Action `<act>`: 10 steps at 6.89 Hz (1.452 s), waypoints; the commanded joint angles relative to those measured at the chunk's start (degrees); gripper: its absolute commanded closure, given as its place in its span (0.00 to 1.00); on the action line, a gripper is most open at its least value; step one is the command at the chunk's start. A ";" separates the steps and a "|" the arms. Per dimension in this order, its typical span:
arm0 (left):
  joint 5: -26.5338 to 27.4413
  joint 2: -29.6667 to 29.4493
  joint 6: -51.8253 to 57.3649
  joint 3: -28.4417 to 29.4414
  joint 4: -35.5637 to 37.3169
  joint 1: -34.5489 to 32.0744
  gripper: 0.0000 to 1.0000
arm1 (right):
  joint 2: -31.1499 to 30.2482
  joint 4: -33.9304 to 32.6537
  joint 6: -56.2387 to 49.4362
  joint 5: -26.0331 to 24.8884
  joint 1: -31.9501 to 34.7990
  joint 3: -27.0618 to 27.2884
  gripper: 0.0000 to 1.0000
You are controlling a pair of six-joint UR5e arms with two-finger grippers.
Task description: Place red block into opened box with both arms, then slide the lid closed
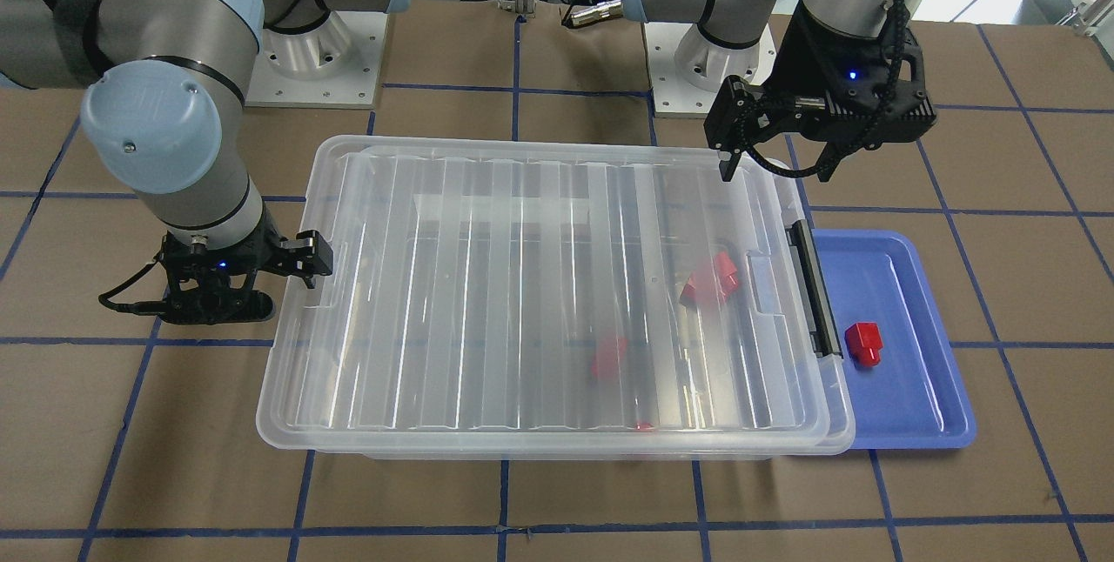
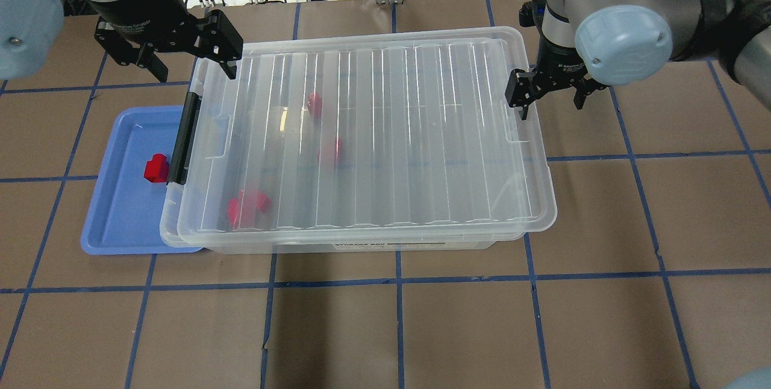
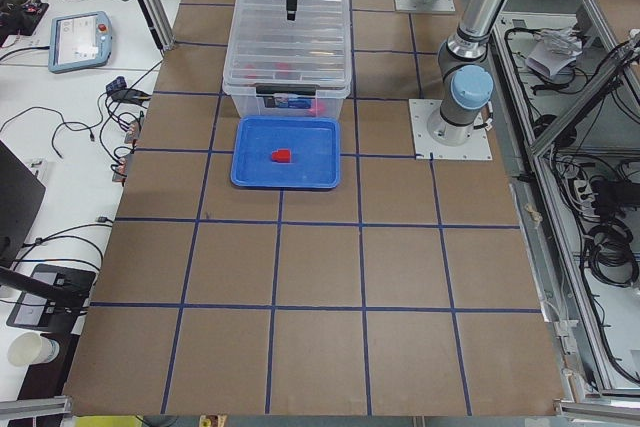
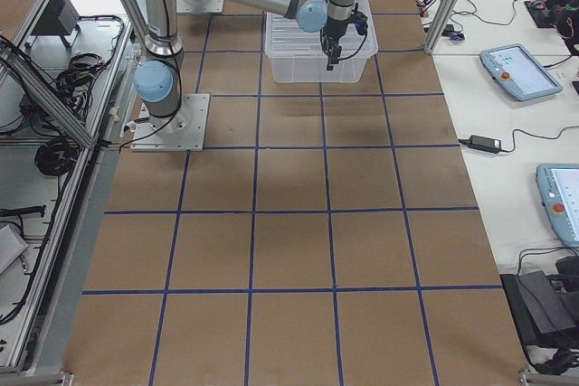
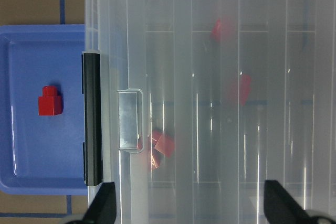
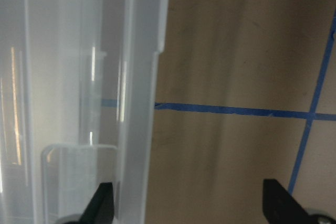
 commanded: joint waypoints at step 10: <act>2.70 -4.61 0.09 -0.01 -4.21 1.66 0.00 | -1.31 0.02 0.08 -4.70 -15.43 0.17 0.00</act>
